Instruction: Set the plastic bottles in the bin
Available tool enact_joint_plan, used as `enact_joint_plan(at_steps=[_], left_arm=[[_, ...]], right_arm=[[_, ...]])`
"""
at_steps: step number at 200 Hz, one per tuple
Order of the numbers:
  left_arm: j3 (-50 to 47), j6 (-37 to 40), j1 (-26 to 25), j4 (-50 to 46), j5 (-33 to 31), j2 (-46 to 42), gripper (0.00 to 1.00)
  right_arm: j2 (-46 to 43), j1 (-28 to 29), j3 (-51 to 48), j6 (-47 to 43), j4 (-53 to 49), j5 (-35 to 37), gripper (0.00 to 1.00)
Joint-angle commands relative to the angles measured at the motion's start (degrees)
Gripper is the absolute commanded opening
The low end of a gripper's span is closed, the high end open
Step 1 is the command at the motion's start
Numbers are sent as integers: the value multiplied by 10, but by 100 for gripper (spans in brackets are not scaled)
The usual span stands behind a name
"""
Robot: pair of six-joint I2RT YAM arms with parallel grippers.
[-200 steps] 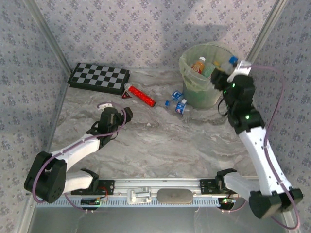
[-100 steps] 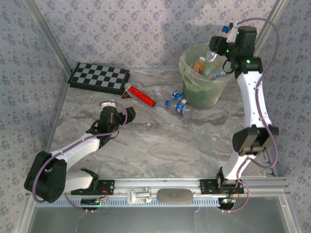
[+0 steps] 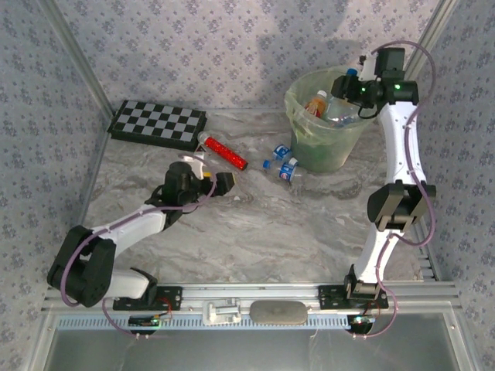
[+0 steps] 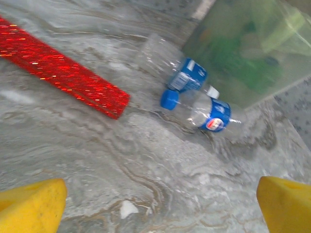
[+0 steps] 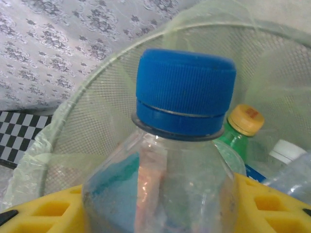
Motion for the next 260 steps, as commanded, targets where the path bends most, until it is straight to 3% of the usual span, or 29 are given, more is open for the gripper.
enact_joint_plan(at_steps=[1, 34, 76, 106, 143, 178, 210, 260], left_arm=[[44, 77, -29, -36, 40, 8, 100], [73, 132, -70, -96, 15, 19, 100], [73, 134, -81, -96, 6, 22, 100], [73, 127, -81, -93, -1, 21, 100], [66, 116, -81, -79, -12, 22, 100], [58, 109, -79, -72, -42, 19, 100], [49, 109, -70, -68, -51, 12, 100], [23, 97, -48, -70, -64, -11, 100]], right_arm=[[24, -25, 17, 36, -24, -58, 52], [30, -32, 17, 53, -13, -76, 64], [5, -32, 27, 58, 2, -48, 75], [-30, -29, 35, 46, 9, 3, 84], [-98, 1, -10, 5, 21, 77, 85], [-188, 67, -147, -30, 85, 79, 85], [-248, 175, -261, -89, 129, 93, 85], [-238, 318, -350, -166, 113, 119, 84]])
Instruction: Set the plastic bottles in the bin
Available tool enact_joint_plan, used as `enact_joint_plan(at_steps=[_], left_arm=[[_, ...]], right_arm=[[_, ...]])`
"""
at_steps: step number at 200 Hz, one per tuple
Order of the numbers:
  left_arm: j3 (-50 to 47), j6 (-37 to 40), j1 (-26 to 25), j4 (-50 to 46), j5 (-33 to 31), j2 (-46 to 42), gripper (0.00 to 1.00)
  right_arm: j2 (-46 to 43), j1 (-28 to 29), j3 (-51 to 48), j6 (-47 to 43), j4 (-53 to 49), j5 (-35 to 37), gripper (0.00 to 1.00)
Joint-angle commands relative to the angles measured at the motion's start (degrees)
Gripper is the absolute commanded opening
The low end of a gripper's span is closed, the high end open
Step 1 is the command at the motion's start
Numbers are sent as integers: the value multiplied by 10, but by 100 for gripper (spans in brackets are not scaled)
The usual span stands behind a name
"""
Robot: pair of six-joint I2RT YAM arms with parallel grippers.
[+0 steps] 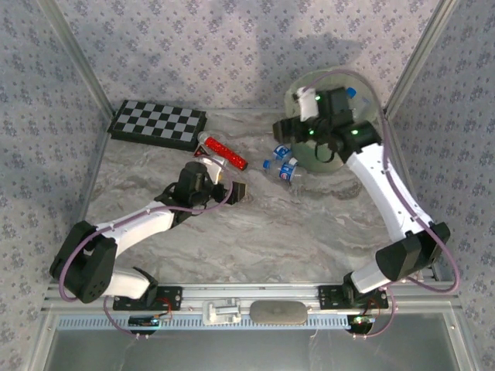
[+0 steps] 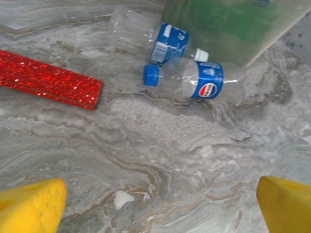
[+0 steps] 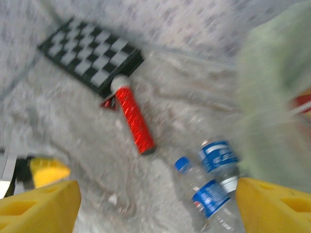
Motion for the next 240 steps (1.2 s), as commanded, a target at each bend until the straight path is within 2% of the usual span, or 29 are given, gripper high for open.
enact_joint_plan(at_steps=[1, 19, 62, 111, 152, 240], left_arm=[[-17, -13, 11, 9, -15, -27, 100], [-36, -22, 18, 7, -28, -47, 100], [-72, -28, 27, -21, -68, -100, 100], [-97, -31, 35, -23, -84, -132, 100], [-99, -29, 37, -8, -82, -120, 100], [-97, -35, 37, 5, -72, -109, 100]], right_arm=[[12, 41, -22, -61, -8, 26, 85], [47, 66, -30, -85, -39, 36, 85], [146, 80, -15, -115, -102, 69, 86], [251, 97, 41, -167, -164, 206, 86], [310, 97, 71, -219, -190, 320, 88], [387, 83, 98, -280, -171, 370, 88]])
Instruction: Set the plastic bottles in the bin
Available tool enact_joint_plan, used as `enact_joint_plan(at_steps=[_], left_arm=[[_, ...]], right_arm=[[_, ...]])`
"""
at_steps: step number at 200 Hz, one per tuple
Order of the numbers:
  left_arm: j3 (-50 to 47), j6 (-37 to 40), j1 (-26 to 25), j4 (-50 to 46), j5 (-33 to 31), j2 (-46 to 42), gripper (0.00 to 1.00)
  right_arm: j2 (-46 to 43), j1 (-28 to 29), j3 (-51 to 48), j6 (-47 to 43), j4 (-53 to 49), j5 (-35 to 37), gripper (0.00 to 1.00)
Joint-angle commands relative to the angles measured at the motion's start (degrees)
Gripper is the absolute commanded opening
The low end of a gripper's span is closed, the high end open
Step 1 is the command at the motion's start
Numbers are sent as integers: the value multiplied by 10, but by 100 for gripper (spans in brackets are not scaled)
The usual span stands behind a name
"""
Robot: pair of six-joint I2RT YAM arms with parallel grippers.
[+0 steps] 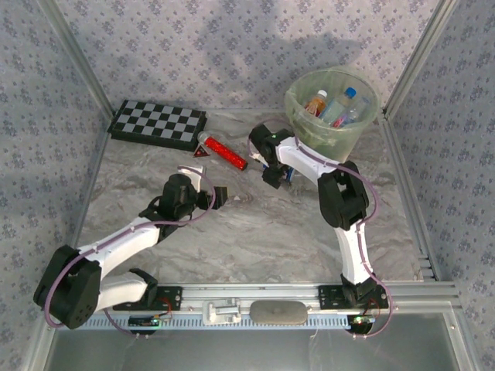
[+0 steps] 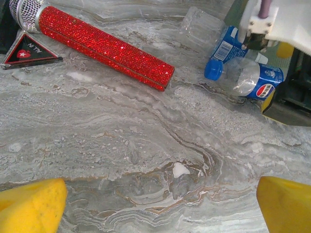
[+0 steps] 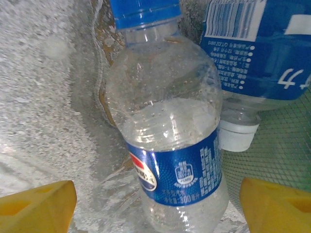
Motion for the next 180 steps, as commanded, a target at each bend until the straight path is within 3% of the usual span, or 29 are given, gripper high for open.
enact_joint_plan(at_steps=[1, 131, 159, 180], left_arm=[[0, -7, 4, 14, 7, -2, 100], [4, -15, 4, 16, 9, 5, 100], [4, -13, 4, 15, 9, 4, 100], [4, -13, 4, 14, 8, 2, 100]], right_arm=[[22, -8, 25, -25, -10, 24, 88], [51, 4, -1, -1, 5, -83, 74], [54, 4, -2, 2, 4, -79, 62], [38, 5, -6, 3, 12, -91, 58]])
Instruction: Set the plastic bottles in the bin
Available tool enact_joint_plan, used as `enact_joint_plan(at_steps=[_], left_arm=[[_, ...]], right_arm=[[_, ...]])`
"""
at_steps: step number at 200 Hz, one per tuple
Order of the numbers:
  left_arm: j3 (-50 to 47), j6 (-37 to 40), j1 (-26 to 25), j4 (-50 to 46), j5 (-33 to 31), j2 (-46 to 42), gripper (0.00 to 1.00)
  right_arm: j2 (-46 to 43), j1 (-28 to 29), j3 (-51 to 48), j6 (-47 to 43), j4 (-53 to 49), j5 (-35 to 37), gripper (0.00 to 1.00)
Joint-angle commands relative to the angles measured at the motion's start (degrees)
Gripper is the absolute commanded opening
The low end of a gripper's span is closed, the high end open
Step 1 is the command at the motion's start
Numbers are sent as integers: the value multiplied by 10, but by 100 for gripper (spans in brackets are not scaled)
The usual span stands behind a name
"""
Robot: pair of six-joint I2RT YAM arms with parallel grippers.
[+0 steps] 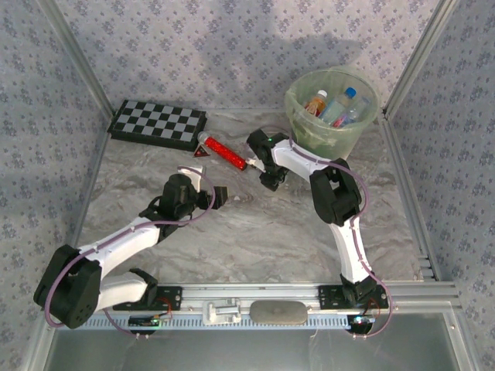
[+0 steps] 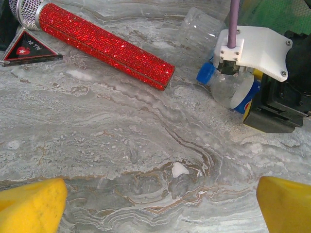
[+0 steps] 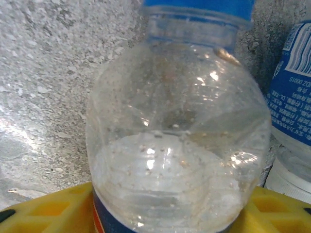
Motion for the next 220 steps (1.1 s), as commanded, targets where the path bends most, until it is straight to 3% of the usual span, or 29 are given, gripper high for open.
enact_joint_plan(at_steps=[1, 48, 153, 220], left_arm=[[4, -5, 4, 14, 8, 0, 100], [12, -5, 3, 15, 9, -10, 100], [44, 20, -25, 37, 6, -11, 100], [73, 49, -58, 32, 3, 30, 100]], right_arm=[[-5, 2, -11, 5, -1, -23, 57], [-96, 2, -21, 20, 34, -126, 51], [-308, -57, 49, 108, 114, -244, 48], [-356, -137, 63, 188, 232, -215, 48]])
